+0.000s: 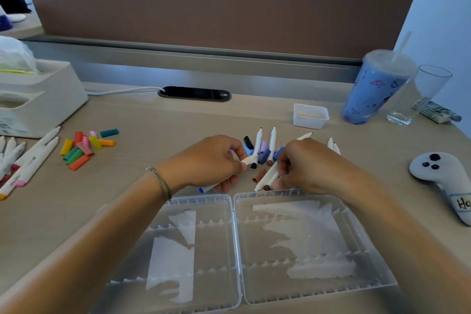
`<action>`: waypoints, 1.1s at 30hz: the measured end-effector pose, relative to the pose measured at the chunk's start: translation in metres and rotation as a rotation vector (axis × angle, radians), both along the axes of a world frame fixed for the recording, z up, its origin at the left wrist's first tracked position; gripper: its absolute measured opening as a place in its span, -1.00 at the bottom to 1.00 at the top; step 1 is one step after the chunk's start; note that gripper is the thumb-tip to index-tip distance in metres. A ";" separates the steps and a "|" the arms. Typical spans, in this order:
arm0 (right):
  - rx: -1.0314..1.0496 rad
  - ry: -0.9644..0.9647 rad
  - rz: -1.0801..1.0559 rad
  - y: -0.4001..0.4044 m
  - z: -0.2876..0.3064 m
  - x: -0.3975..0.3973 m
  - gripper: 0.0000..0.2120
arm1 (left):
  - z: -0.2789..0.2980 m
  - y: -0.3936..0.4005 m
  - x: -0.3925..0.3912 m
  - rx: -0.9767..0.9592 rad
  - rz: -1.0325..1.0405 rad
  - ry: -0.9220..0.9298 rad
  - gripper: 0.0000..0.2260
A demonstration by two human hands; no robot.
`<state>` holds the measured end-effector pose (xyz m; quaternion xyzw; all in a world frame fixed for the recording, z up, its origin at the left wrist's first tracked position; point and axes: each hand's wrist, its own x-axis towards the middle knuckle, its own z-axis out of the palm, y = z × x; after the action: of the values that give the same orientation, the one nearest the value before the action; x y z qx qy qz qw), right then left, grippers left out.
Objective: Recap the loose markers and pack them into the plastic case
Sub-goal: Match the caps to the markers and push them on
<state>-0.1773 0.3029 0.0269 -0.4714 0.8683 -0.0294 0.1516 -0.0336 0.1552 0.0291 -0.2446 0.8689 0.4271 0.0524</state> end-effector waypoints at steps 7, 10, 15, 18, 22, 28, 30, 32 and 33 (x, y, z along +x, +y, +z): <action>-0.522 -0.541 -0.099 0.010 0.019 -0.020 -0.75 | 0.004 0.000 0.001 0.030 -0.030 0.049 -0.92; -0.658 -0.832 -0.212 0.009 0.019 -0.022 -0.69 | 0.006 0.002 0.001 0.018 -0.045 0.069 -0.92; -0.866 -1.059 -0.364 0.005 0.018 -0.019 -0.83 | 0.009 0.009 -0.001 -0.008 -0.078 0.154 -0.92; -0.838 -1.065 -0.354 0.005 0.017 -0.017 -0.84 | 0.011 0.012 -0.001 0.028 -0.057 0.215 -0.91; -0.842 -1.064 -0.319 0.002 0.017 -0.013 -0.85 | 0.013 0.012 0.000 0.033 -0.043 0.268 -0.92; -0.851 -0.908 -0.314 -0.001 0.016 -0.010 -0.89 | 0.011 0.010 -0.001 0.024 -0.019 0.275 -0.92; -0.838 -0.840 -0.302 -0.002 0.016 -0.009 -0.91 | 0.011 0.010 -0.002 0.030 0.002 0.287 -0.92; -0.843 -0.742 -0.255 -0.003 0.014 -0.006 -0.90 | 0.010 0.010 -0.002 0.054 0.031 0.308 -0.92; -0.858 -0.677 -0.226 -0.004 0.012 -0.004 -0.88 | 0.009 0.010 -0.002 0.078 0.045 0.320 -0.92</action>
<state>-0.1815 0.2993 0.0386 -0.3591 0.7265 -0.5460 0.2124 -0.0358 0.1648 0.0379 -0.1904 0.8433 0.4950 -0.0868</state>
